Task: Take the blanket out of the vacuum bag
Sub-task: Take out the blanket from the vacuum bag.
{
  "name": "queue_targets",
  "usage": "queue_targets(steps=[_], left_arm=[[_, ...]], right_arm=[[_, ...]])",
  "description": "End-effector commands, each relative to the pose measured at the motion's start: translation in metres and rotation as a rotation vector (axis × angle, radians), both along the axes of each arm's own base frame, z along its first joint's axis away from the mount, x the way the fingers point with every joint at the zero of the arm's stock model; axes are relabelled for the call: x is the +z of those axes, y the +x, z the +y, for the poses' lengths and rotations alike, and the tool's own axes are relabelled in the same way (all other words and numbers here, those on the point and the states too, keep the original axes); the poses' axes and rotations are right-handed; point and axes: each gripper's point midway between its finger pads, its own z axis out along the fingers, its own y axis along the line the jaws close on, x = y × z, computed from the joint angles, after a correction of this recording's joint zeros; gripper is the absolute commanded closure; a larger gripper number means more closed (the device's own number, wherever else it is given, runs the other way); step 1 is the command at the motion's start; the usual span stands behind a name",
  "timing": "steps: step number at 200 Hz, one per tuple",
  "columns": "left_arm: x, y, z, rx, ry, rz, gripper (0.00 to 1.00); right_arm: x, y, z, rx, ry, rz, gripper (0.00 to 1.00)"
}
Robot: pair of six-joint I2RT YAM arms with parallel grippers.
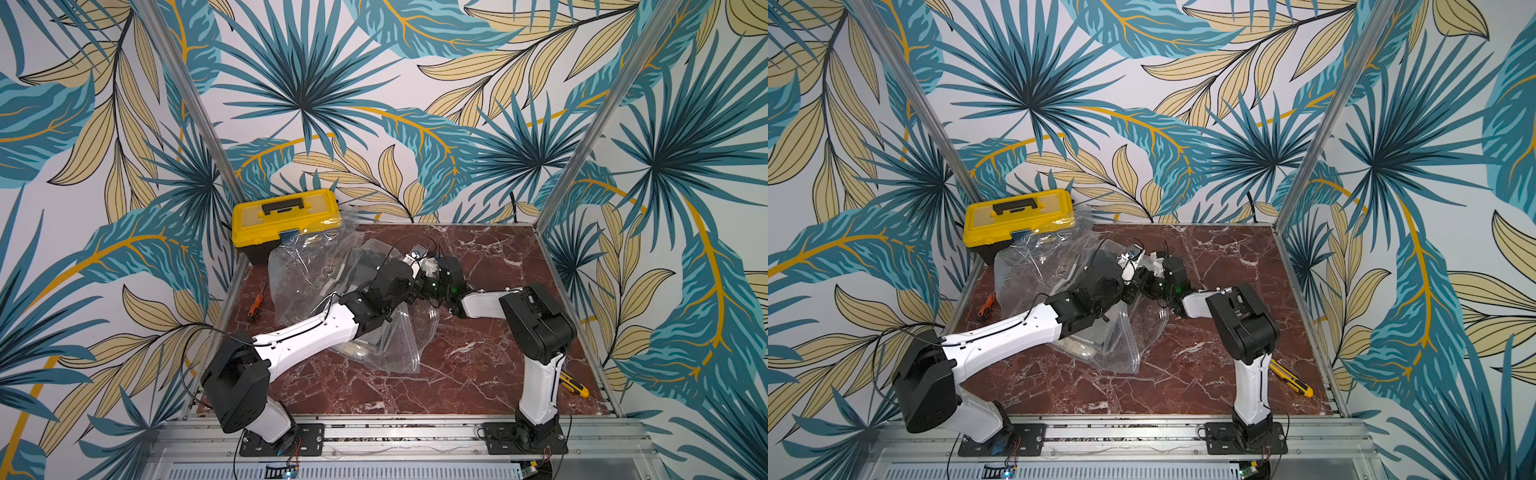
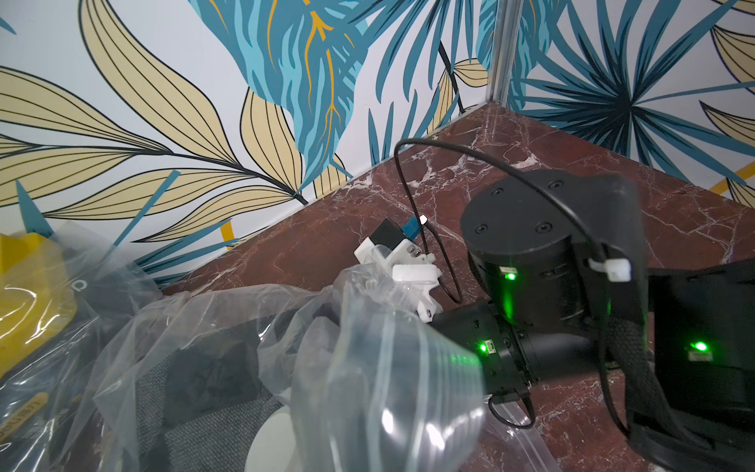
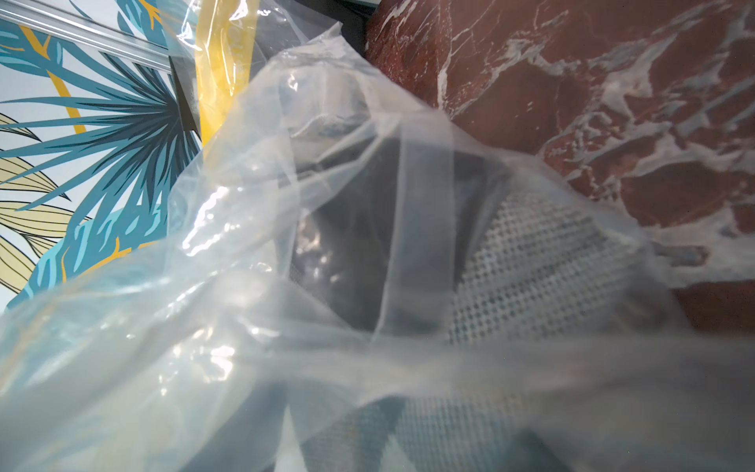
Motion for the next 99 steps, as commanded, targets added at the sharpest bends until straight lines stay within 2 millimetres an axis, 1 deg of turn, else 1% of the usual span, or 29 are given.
queue_targets(steps=[1,49,57,71,84,99], left_arm=[[0.015,0.005,-0.006,-0.002,-0.035,-0.036,1.00],[0.006,0.008,-0.011,-0.005,-0.029,-0.026,1.00],[0.006,0.009,-0.012,-0.006,-0.032,-0.025,1.00],[0.003,0.010,-0.013,-0.006,-0.030,-0.022,1.00],[0.001,0.010,-0.014,-0.007,-0.025,-0.016,1.00],[0.000,0.009,-0.012,-0.003,-0.019,-0.015,1.00]], right_arm=[[0.015,-0.007,0.020,0.077,0.045,-0.029,0.31],[0.032,-0.013,0.027,0.124,0.036,-0.040,0.34],[0.030,-0.014,0.029,0.130,0.026,-0.036,0.35],[0.021,-0.012,0.032,0.136,0.026,-0.017,0.43],[0.021,-0.009,0.036,0.137,0.063,-0.015,0.49],[0.023,-0.011,0.041,0.151,0.077,-0.015,0.49]])
